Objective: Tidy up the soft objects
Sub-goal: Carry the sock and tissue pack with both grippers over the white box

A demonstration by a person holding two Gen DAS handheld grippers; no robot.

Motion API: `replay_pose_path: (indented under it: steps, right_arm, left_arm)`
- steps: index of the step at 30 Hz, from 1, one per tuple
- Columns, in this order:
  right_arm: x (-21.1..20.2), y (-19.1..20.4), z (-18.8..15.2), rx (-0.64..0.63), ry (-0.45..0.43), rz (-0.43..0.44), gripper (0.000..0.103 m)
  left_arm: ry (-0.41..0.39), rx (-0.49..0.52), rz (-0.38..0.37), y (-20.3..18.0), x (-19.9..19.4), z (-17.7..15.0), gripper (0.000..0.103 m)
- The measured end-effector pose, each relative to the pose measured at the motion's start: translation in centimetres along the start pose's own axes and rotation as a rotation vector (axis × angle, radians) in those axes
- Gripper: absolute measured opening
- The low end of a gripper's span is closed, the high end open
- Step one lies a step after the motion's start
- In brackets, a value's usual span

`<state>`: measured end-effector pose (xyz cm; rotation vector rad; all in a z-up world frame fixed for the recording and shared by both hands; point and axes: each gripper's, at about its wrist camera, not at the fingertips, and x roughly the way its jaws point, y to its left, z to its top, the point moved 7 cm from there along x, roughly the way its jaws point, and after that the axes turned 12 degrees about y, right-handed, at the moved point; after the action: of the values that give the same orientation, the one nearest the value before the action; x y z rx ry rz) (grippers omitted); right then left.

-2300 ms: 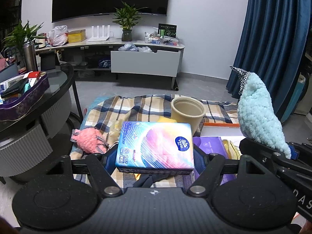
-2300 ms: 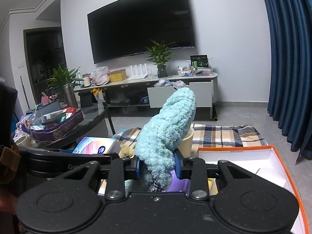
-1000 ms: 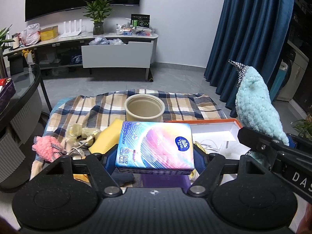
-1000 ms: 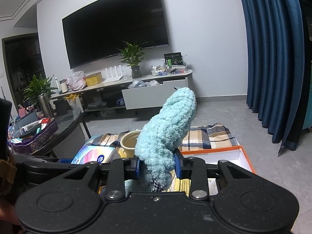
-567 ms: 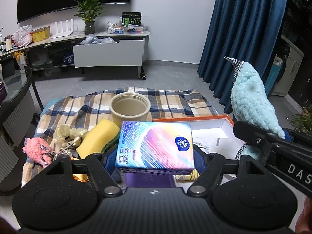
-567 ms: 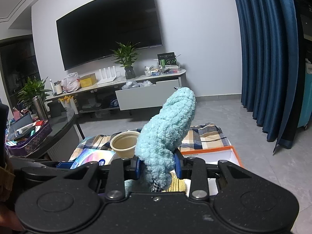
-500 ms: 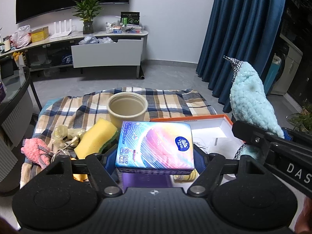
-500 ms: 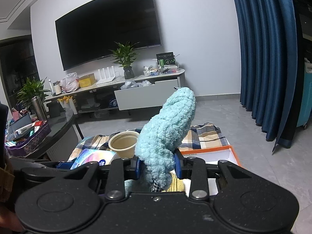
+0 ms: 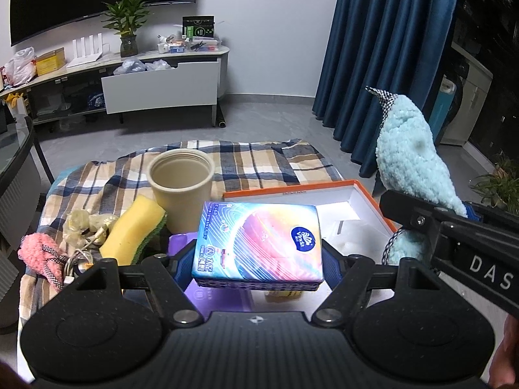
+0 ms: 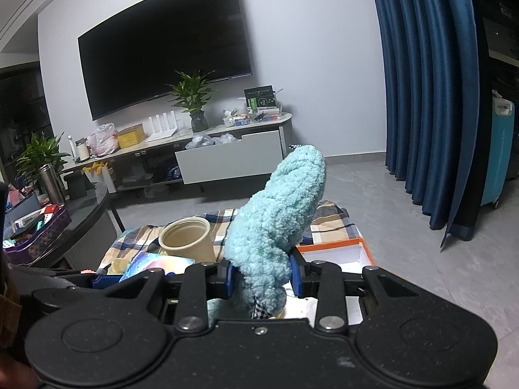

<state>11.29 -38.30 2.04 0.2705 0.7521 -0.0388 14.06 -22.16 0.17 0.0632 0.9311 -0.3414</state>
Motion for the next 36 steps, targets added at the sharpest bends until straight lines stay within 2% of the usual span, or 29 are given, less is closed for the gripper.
replay_pose_path:
  steps: [25, 36]
  right_arm:
    - [1.6, -4.4, -1.7, 0.057, 0.06, -0.07, 0.04]
    - [3.0, -4.9, -1.6, 0.053, 0.092, -0.068, 0.041]
  left_arm:
    - [0.055, 0.062, -0.035, -3.2, 2.7, -0.6, 0.076]
    - [0.088, 0.085, -0.053, -4.1, 3.7, -1.1, 0.076]
